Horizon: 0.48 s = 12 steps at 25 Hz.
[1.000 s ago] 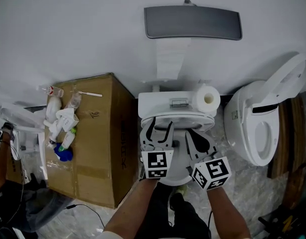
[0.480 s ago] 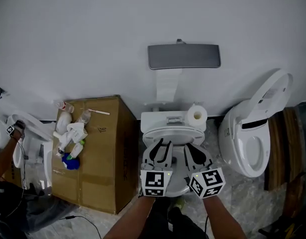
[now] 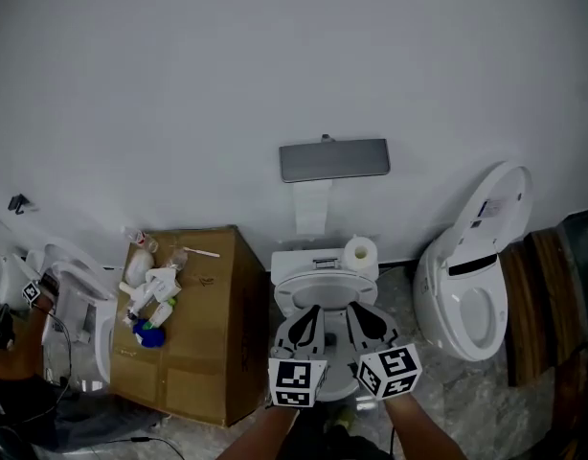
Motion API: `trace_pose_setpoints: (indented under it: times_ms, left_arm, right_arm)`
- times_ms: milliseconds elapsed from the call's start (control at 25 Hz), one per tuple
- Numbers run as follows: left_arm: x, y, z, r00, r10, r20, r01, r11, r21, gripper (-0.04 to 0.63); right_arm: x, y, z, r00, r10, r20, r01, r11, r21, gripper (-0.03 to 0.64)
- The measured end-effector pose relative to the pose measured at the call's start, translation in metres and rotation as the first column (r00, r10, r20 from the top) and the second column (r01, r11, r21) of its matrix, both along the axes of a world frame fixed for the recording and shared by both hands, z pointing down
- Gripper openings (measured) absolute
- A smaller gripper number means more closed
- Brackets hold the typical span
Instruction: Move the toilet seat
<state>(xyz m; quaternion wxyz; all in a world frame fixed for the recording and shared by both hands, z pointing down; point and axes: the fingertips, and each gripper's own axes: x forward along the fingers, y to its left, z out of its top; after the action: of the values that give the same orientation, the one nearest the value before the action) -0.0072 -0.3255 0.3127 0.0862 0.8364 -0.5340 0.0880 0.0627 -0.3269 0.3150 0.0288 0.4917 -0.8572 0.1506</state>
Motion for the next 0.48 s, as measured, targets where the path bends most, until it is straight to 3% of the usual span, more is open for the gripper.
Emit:
trace_pose_setpoints:
  times_ms: [480]
  left_arm:
    - [0.01, 0.072, -0.091, 0.994, 0.001, -0.106, 0.004, 0.999, 0.043, 0.008]
  right_arm:
    - [0.002, 0.064, -0.077, 0.997, -0.076, 0.017, 0.074, 0.994, 0.086, 0.015]
